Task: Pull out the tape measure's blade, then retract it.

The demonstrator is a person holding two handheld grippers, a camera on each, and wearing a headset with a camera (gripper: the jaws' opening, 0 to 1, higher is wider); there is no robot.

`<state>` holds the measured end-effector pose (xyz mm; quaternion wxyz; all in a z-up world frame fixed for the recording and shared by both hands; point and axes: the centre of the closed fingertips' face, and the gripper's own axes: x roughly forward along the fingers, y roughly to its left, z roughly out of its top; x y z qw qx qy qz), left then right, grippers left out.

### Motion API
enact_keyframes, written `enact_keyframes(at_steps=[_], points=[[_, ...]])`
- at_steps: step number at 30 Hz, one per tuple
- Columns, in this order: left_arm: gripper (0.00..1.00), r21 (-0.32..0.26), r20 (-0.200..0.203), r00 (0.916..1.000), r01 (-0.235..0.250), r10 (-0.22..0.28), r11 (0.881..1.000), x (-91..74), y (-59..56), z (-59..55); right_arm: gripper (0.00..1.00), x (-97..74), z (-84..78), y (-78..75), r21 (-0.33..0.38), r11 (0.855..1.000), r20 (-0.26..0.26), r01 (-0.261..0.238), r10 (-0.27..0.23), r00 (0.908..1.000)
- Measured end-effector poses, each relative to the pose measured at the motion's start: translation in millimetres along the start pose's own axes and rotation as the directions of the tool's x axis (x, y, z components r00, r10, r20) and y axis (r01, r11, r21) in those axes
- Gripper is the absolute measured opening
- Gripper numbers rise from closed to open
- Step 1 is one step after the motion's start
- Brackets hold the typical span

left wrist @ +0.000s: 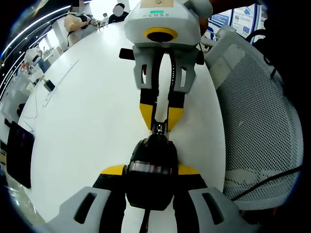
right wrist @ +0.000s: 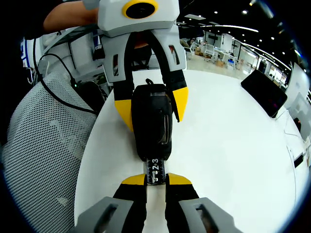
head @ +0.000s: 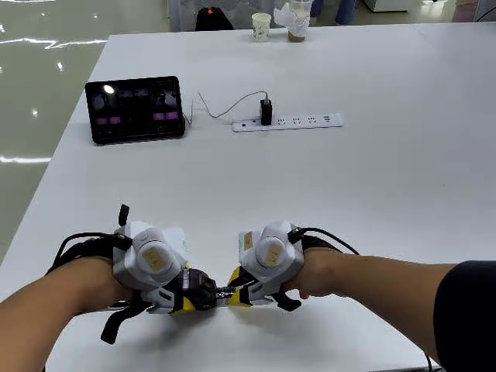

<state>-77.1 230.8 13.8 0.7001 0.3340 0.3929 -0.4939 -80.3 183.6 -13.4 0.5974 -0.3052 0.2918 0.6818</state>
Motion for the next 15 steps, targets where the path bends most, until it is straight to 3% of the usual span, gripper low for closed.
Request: enact_keyframes(at_steps=[15], points=[[0.32,0.0,0.006,1.0,0.003,-0.003,1.0,0.6,-0.3,1.1,0.1,-4.1,-5.3,0.3,-0.007,1.0,-0.011,0.006,-0.006,0.9999]])
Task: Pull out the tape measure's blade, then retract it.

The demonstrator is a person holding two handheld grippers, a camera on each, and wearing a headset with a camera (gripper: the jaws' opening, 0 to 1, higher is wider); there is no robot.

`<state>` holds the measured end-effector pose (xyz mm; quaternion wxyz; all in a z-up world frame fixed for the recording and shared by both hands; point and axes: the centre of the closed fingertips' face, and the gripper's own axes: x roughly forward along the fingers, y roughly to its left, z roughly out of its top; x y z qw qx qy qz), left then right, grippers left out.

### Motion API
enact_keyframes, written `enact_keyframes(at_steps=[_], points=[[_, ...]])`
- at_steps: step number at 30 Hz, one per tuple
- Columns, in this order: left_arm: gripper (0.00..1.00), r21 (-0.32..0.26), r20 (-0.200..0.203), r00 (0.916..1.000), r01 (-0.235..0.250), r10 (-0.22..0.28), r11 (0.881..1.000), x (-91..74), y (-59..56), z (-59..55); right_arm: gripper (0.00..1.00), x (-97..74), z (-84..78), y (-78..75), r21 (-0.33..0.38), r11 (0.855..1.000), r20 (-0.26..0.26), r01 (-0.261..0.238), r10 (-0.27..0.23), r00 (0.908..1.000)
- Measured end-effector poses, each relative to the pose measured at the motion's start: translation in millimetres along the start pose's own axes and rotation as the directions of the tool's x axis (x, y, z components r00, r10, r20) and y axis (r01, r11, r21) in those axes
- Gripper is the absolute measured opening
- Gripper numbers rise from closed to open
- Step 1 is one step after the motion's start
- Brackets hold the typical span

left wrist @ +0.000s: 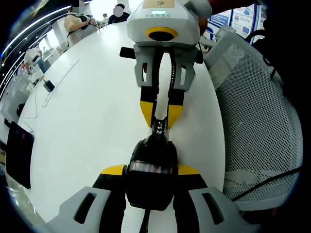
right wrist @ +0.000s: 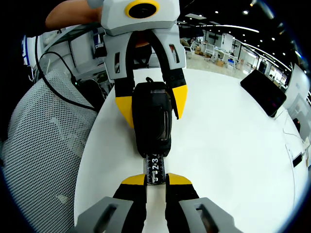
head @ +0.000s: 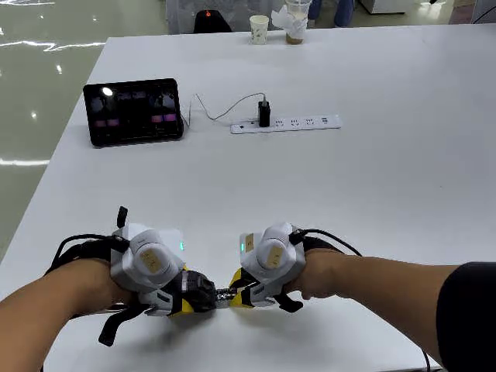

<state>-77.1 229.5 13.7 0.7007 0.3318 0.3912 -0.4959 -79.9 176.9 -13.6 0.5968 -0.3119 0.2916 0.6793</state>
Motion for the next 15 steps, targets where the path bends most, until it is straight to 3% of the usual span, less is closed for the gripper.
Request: enact_keyframes(at_steps=[15], points=[[0.31,-0.001,0.001,1.0,-0.001,0.001,1.0,0.1,-0.6,0.5,0.11,-9.1,-12.3,-0.4,0.018,1.0,-0.01,-0.005,0.005,0.9999]])
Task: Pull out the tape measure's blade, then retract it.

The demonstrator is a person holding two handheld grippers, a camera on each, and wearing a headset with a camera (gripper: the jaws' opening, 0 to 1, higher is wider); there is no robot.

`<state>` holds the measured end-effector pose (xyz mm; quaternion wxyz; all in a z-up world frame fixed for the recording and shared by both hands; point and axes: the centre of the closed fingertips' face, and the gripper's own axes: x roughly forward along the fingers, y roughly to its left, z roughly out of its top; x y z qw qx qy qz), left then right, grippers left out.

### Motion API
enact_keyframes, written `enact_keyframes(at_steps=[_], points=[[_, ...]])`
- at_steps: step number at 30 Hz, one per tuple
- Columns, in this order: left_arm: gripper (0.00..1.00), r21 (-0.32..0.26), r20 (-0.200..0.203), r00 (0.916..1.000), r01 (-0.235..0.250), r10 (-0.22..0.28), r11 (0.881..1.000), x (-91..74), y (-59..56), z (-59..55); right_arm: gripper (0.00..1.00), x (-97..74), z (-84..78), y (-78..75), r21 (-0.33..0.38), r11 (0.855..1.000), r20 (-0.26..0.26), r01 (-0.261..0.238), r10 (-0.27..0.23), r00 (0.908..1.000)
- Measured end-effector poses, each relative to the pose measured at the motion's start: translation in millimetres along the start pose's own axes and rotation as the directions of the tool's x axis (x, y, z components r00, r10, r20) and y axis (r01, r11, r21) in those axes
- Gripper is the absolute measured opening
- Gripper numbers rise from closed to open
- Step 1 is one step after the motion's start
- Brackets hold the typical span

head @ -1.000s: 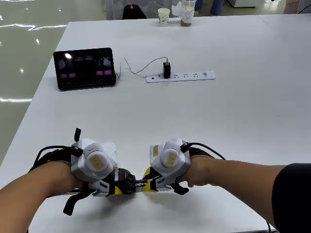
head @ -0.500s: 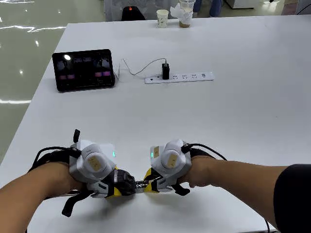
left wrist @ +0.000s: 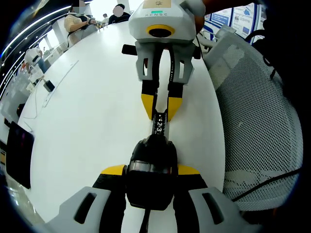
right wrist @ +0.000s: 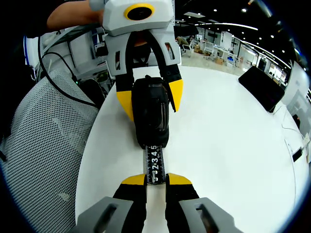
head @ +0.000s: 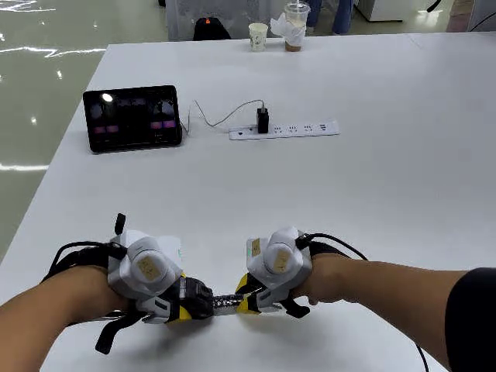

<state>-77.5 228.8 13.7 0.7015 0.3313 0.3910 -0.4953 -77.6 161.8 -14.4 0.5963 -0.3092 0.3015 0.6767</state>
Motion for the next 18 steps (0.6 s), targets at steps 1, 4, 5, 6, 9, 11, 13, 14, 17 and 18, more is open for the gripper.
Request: enact_keyframes(at_steps=[1,4,5,6,9,11,13,14,17,18], points=[[0.31,0.0,0.0,1.0,0.0,0.0,1.0,-0.1,-0.1,0.0,0.11,-0.7,-0.7,0.1,0.002,1.0,0.001,0.0,0.0,1.0],[0.31,-0.001,0.0,1.0,0.0,0.0,1.0,-0.1,0.1,0.0,0.11,-2.1,-2.6,-0.5,0.0,1.0,-0.005,0.0,0.0,1.0],[0.31,-0.001,0.0,1.0,0.0,0.0,1.0,-0.1,0.1,0.0,0.11,-2.5,-3.1,-0.6,0.0,1.0,-0.007,0.0,0.0,1.0],[0.31,-0.001,0.0,1.0,0.001,-0.001,1.0,-0.1,0.1,0.0,0.11,-3.2,-3.9,-0.6,0.0,1.0,-0.009,0.0,0.0,1.0],[0.31,0.0,-0.002,1.0,0.002,-0.002,1.0,-0.1,0.0,0.0,0.11,-4.2,-4.5,-0.7,0.007,1.0,-0.005,0.001,-0.001,1.0],[0.31,0.001,-0.003,1.0,0.003,-0.003,1.0,-0.1,-0.1,0.0,0.11,-4.2,-4.6,-0.6,0.011,1.0,-0.002,0.002,-0.002,1.0],[0.31,0.002,-0.003,1.0,0.003,-0.003,1.0,-0.2,-0.2,0.0,0.11,-4.1,-4.3,-0.5,0.013,1.0,-0.001,0.002,-0.002,1.0],[0.31,0.003,-0.003,1.0,0.004,-0.004,1.0,-0.2,-0.3,-0.1,0.11,-4.2,-4.2,-0.5,0.013,1.0,0.0,0.001,-0.001,1.0],[0.31,0.006,-0.002,1.0,0.005,-0.005,1.0,-0.3,-0.5,0.0,0.11,-4.3,-4.2,0.0,0.016,1.0,0.0,-0.001,0.001,1.0],[0.31,0.007,-0.001,1.0,0.005,-0.005,1.0,-0.3,-0.6,0.0,0.11,-4.4,-4.3,0.2,0.016,1.0,0.0,-0.001,0.001,1.0]])
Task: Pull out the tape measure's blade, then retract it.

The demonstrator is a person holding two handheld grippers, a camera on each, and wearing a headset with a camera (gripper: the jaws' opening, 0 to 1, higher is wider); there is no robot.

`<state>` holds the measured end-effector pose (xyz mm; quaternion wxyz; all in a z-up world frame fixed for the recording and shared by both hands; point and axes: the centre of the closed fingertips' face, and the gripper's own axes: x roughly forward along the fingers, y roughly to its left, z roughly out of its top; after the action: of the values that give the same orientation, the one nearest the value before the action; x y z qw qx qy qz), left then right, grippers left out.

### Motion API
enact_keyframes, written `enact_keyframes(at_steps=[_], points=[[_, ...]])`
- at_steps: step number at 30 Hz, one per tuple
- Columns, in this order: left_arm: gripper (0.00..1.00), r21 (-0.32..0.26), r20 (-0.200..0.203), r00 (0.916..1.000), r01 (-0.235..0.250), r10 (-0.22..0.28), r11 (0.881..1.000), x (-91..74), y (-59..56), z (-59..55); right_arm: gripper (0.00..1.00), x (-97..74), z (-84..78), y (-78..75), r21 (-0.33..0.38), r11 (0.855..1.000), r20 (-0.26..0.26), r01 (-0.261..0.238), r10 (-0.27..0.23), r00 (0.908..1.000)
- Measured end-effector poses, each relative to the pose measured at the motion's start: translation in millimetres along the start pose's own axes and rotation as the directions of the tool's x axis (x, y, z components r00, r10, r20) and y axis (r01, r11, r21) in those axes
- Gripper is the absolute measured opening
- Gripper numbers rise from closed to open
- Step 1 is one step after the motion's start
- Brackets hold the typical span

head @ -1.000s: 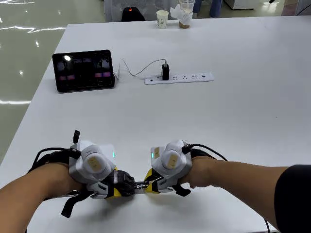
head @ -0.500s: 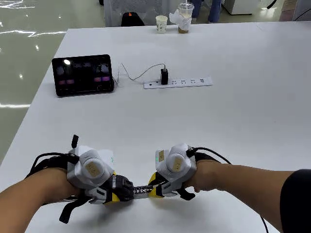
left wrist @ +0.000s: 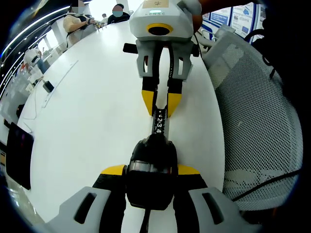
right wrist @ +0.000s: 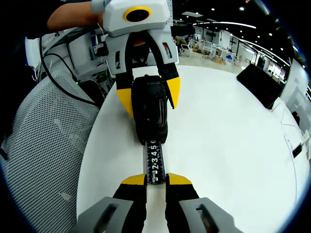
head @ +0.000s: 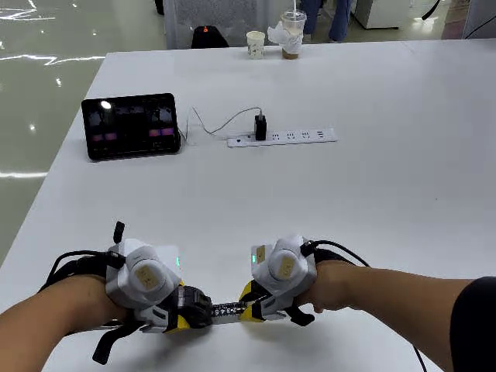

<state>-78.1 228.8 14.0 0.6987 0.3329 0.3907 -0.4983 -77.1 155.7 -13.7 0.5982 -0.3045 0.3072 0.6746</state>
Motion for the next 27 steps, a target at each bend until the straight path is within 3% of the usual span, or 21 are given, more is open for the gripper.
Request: enact_keyframes(at_steps=[27], points=[[0.32,0.005,0.0,1.0,0.002,-0.002,1.0,0.5,-0.6,0.6,0.11,-9.2,-11.8,0.8,-0.003,1.0,-0.017,-0.004,0.004,0.9998]])
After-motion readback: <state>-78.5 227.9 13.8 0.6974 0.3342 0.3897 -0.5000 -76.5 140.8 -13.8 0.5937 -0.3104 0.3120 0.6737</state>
